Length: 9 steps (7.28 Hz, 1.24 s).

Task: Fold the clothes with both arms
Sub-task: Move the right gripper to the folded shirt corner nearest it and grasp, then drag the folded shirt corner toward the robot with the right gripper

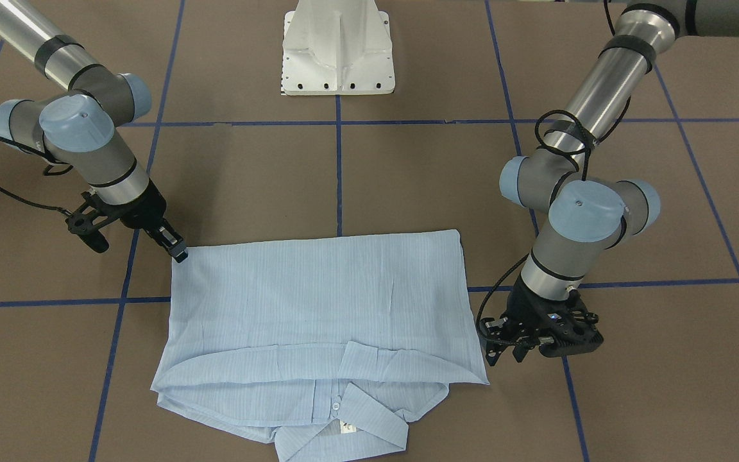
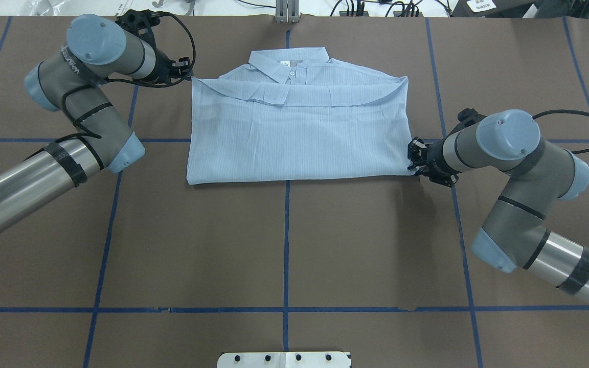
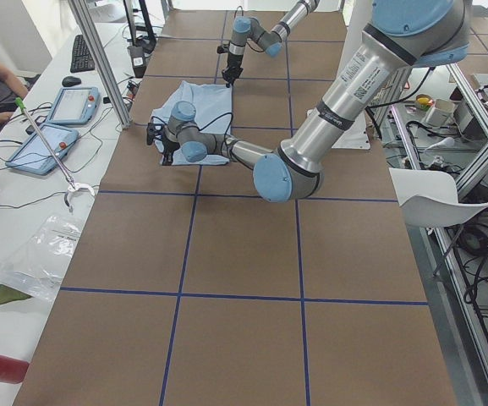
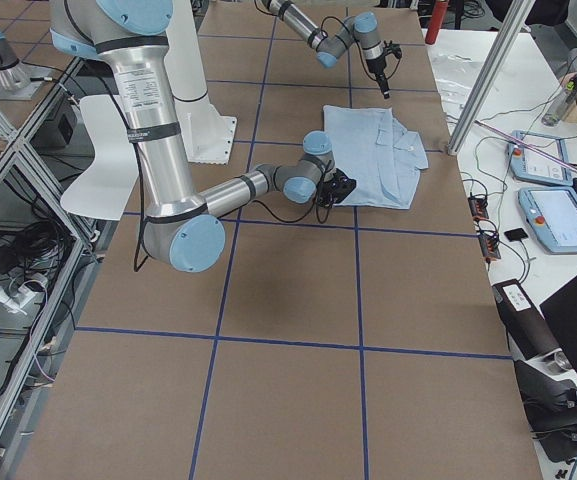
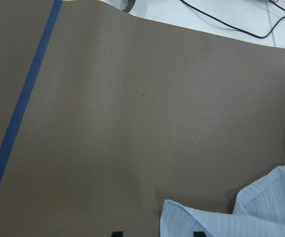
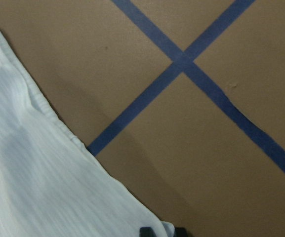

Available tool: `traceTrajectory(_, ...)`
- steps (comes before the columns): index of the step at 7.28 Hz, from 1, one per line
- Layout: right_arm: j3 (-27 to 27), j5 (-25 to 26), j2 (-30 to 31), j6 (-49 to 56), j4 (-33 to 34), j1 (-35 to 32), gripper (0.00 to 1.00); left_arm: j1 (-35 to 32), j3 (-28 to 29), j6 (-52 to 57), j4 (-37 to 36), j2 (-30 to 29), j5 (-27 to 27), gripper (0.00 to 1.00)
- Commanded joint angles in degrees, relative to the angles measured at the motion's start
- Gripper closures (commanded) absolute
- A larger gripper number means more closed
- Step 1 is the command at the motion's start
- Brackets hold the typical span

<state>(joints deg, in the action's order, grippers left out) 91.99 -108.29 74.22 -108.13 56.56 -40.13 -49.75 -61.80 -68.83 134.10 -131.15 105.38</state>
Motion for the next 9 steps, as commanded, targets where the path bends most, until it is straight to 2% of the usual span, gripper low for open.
traceTrajectory(1, 2.05, -0.25, 1.1, 0.02, 0.04, -0.03, 1.0, 0.0, -0.07, -0.17, -0.06, 0.02, 0.0, 0.43)
traceTrajectory(2, 4.23, -0.69, 2.41, 0.02, 0.13, 0.32, 1.0, 0.0, -0.51, -0.25, -0.06, 0.02, 0.0, 0.43)
traceTrajectory(3, 10.0, -0.95, 6.08, 0.02, 2.13, 2.76, 1.0, 0.09, -2.95, -0.43, -0.5, 0.63, 0.26, 0.43)
traceTrajectory(4, 17.97, -0.87, 9.42, -0.06, 7.98, 7.13, 1.0, 1.48, -8.46, -1.39, -0.76, 4.37, 0.44, 0.43)
traceTrajectory(6, 29.17, -2.26, 11.74, -5.83, 17.48, 15.83, 1.0, 4.65, -14.81, -9.61, -0.77, 7.74, 2.62, 0.43)
traceTrajectory(7, 32.43, -4.97, 12.35, -7.6, 21.27, 19.36, 1.0, 6.23, -20.41, -15.32, -0.77, 11.75, 3.77, 0.43)
traceTrajectory(8, 33.6, -9.7, 12.36, -10.58, 22.18, 21.22, 1.0, 8.24, -26.21, -17.9, -0.77, 16.32, 3.78, 0.43)
traceTrajectory(9, 33.96, -13.14, 12.44, -12.52, 22.19, 22.72, 1.0, 8.53, -28.7, -19.92, -0.85, 17.84, 3.87, 0.43)
